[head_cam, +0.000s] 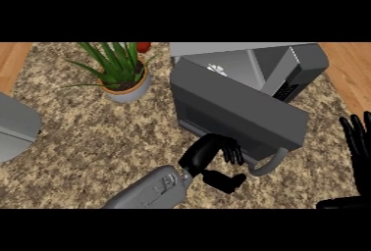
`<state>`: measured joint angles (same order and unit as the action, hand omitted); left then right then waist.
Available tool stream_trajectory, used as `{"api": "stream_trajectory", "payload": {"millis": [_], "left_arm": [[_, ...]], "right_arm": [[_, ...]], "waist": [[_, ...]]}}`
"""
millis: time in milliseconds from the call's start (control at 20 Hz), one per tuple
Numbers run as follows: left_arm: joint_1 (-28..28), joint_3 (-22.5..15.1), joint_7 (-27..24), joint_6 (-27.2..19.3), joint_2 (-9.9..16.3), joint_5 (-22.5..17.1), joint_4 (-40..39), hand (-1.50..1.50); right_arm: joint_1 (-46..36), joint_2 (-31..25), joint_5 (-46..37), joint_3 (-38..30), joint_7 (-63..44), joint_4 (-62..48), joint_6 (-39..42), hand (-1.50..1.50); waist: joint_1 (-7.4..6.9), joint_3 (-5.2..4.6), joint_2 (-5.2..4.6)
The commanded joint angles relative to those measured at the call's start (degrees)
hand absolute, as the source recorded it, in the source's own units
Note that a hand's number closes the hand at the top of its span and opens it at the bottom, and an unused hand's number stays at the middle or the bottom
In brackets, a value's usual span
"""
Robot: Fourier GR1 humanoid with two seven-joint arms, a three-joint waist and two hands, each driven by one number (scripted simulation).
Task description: Pick up the milk, place it into the microwave and close the microwave
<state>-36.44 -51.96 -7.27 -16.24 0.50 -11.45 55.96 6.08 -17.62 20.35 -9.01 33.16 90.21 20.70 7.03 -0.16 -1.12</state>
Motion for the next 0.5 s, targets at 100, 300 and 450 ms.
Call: {"api": "stream_trajectory", "payload": {"millis": [100, 300, 450], "left_arm": [[-5.36, -0.88, -3.73, -3.48, -0.48, -8.79, -1.17, 1.5], [-9.1, 2.82, -8.29, -4.07, -0.49, -13.5, -0.61, 1.5], [-12.16, 3.01, -8.32, -4.75, -0.49, -15.85, -2.21, 1.5]], "right_arm": [[-1.84, -2.38, 1.66, 2.02, -3.12, 3.87, 3.73, -1.5], [-3.0, -3.1, 3.34, 2.27, -3.59, 5.24, 5.44, -1.5], [-4.97, -4.07, 4.32, 2.66, -5.04, 6.43, 6.23, -1.5]], "waist": [[3.31, -0.16, -0.79], [6.13, -0.25, -1.45], [7.67, -0.19, -1.8]]}}
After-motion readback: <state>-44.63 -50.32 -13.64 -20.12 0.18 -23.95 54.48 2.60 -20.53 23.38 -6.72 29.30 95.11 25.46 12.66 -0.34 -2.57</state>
